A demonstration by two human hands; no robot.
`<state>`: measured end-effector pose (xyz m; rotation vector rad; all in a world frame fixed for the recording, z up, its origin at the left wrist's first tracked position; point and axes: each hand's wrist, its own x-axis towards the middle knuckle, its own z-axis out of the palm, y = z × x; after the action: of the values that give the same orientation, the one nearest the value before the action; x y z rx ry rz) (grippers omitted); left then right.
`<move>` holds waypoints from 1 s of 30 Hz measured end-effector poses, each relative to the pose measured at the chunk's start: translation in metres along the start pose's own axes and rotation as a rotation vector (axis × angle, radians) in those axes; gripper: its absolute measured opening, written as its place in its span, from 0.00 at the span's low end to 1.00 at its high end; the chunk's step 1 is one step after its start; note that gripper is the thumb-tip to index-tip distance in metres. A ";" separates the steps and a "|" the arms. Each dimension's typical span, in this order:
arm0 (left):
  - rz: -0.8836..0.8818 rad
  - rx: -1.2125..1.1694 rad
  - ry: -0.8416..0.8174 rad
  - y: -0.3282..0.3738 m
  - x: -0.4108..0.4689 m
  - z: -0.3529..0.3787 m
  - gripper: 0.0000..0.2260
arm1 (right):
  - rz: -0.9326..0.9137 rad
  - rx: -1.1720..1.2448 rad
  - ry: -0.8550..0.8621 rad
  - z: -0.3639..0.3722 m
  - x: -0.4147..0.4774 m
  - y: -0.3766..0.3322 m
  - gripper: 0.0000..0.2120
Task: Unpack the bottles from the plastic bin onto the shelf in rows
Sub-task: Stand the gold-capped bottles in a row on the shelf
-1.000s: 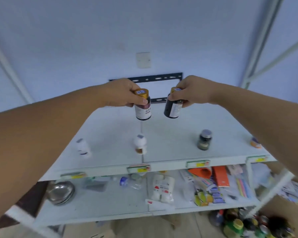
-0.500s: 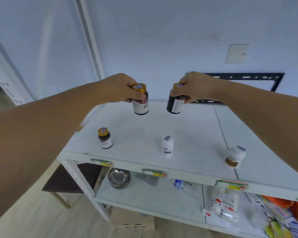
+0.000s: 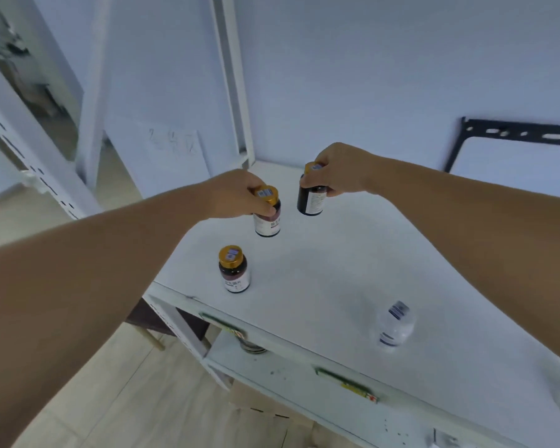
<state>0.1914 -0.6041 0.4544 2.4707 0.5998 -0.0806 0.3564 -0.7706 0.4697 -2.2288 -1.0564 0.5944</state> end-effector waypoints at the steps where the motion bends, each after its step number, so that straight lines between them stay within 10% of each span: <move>1: -0.010 0.016 -0.003 -0.006 0.007 0.003 0.16 | -0.004 -0.001 -0.009 0.007 0.013 0.001 0.14; 30: 0.028 -0.043 -0.194 -0.072 0.051 0.038 0.19 | 0.093 -0.205 -0.061 0.098 0.108 0.016 0.19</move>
<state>0.2085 -0.5526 0.3748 2.3937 0.4784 -0.2906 0.3678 -0.6603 0.3731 -2.4627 -1.0911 0.6212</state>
